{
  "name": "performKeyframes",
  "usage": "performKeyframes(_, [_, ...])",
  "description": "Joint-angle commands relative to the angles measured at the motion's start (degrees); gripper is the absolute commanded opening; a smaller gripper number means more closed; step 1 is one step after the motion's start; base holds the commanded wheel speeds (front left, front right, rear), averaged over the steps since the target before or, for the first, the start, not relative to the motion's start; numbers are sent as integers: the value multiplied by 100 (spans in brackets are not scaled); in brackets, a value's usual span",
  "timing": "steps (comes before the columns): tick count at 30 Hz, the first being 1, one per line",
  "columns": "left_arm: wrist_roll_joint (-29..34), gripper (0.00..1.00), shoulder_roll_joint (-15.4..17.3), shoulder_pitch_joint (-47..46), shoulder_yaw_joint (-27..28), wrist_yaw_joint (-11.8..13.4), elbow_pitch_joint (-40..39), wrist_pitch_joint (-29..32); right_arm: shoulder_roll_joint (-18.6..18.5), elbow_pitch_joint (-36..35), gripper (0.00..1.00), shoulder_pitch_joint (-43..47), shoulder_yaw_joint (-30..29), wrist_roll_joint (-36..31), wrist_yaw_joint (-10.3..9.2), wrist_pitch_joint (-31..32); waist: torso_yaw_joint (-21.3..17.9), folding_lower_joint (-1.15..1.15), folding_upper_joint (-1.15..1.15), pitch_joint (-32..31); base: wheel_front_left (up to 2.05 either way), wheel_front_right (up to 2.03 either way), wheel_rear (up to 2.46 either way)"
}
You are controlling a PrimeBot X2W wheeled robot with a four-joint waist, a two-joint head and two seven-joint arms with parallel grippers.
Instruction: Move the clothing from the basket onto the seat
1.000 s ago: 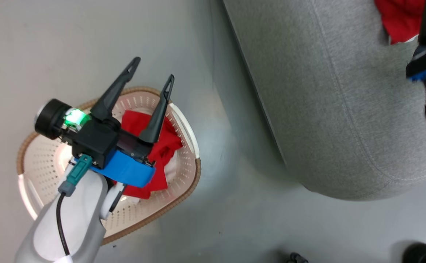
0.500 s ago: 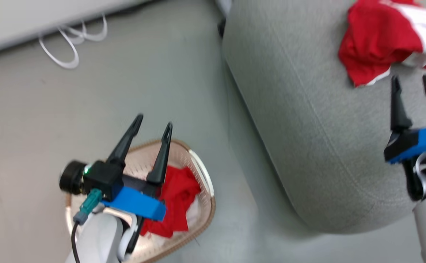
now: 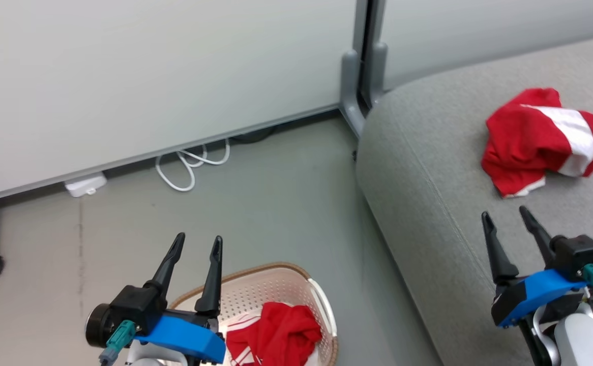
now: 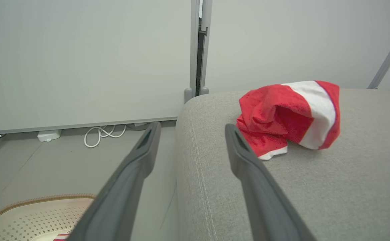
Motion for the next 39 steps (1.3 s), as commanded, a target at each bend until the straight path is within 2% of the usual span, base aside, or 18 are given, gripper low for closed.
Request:
performKeyframes(1, [10, 100, -15, 76, 92, -4, 14, -15, 24, -119, 100, 181, 56, 48, 1, 53, 337, 2, -1, -307, 0, 0, 0])
performKeyframes(10, [88, 100, -43, 198, 448, -5, 147, -15, 52, -657, 100, 645, 273, 139, 1, 270, 830, 2, -1, -468, 0, 0, 0])
performKeyframes(19, [143, 100, -35, 194, 847, -5, 412, -15, 271, -925, 100, 916, 320, 141, 1, 320, 1190, 2, -1, -563, 0, 0, 0])
performKeyframes(28, [271, 100, -16, 286, 1188, -5, 632, -15, 447, -1003, 100, 1010, 395, 113, 1, 348, 1332, 2, -1, -596, 0, 0, 0])
performKeyframes(39, [309, 100, -37, 345, 1255, -5, 724, -15, 493, -1058, 100, 1018, 426, 103, 1, 374, 1407, 2, -1, -578, 0, 0, 0])
